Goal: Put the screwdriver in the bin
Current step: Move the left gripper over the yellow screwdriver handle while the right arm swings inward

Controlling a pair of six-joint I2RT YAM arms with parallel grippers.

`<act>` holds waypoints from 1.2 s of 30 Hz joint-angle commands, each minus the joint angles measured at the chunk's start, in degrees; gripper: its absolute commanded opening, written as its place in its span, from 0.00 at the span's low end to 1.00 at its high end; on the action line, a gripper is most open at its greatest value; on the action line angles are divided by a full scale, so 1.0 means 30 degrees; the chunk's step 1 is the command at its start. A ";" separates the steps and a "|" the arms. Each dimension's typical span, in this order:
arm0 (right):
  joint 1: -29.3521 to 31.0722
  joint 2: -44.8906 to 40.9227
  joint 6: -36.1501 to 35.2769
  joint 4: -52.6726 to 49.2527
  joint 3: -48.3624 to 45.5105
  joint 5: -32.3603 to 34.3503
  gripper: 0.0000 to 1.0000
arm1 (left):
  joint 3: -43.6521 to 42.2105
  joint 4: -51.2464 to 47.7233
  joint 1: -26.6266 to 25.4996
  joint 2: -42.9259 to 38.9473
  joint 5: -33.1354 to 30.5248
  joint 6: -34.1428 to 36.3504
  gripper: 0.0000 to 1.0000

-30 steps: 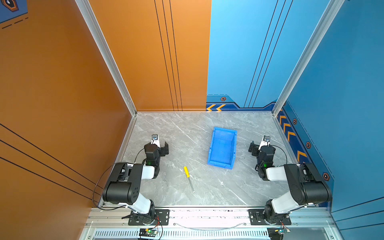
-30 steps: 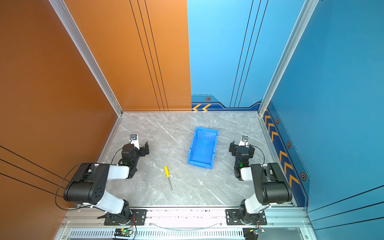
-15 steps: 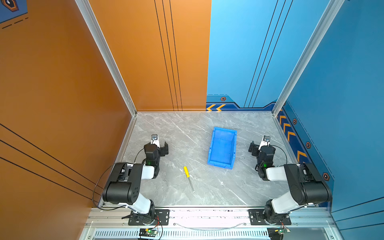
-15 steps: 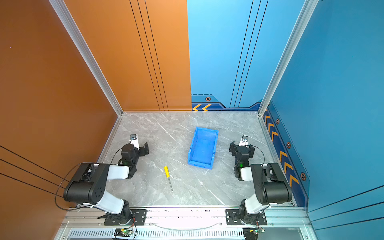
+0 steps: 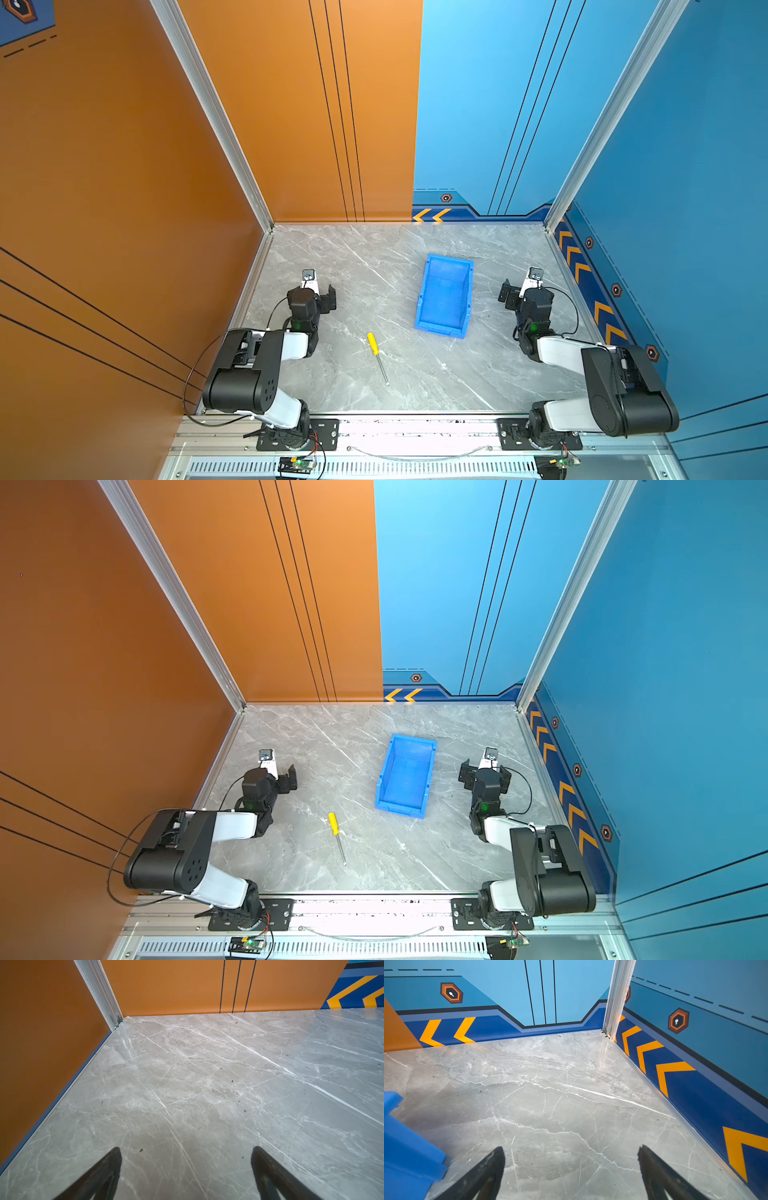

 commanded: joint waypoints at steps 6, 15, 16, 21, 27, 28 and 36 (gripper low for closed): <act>0.1261 -0.3091 -0.1113 -0.4289 0.1110 -0.0340 1.00 | 0.0963 -0.3133 -0.0414 -0.1782 -0.1204 -0.0138 0.98; 0.3638 -0.6492 -0.1203 -0.7292 0.1443 0.1460 1.00 | 0.2533 -0.8093 -0.0740 -0.3924 -0.0996 -0.1207 0.98; 0.3845 -0.6872 -0.0985 -0.7722 0.1499 0.1534 1.00 | 0.3119 -0.9223 -0.0796 -0.4117 -0.1246 -0.1632 0.98; 0.4674 -0.8420 0.0647 -1.0180 0.2111 0.1784 1.00 | 0.5988 -1.5334 -0.0979 -0.4495 -0.0449 -0.3169 0.98; 0.5186 -0.9272 0.1720 -1.4743 0.4142 0.0743 1.00 | 0.9737 -2.2349 -0.1630 -0.4247 0.0782 -0.5073 0.98; 0.5338 -0.9372 0.1718 -1.5566 0.4539 0.0391 1.00 | 0.9983 -2.2700 -0.2001 -0.4345 0.0787 -0.5300 0.98; 0.7678 -1.1721 0.1768 -1.7322 0.4409 -0.1943 1.00 | 1.0485 -2.4720 -0.3647 -0.4648 0.3001 -0.8941 0.98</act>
